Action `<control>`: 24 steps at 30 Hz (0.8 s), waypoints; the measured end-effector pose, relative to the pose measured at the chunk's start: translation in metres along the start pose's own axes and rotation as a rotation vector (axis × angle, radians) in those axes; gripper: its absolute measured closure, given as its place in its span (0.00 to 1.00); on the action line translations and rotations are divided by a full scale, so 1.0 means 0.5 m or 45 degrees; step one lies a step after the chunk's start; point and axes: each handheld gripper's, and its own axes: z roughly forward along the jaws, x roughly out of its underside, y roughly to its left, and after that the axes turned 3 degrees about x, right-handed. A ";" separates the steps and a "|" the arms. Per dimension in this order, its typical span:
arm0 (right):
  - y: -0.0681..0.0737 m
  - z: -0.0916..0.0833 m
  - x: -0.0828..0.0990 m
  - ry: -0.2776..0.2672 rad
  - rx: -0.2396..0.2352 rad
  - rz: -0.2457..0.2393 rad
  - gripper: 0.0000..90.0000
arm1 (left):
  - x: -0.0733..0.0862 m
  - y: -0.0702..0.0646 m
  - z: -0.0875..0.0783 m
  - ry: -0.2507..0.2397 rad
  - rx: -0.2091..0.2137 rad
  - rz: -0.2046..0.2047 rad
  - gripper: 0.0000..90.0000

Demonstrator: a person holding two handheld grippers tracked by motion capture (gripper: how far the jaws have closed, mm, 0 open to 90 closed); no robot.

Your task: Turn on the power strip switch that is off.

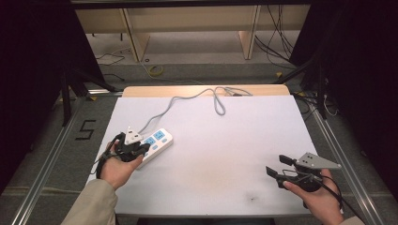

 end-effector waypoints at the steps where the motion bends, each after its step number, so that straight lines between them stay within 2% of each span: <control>1: 0.000 0.000 0.000 0.000 0.000 0.000 0.33 | -0.001 0.002 0.000 0.005 -0.001 0.000 1.00; 24: 0.000 0.001 0.000 0.003 0.003 -0.002 0.33 | -0.010 0.032 0.008 0.054 -0.026 -0.007 1.00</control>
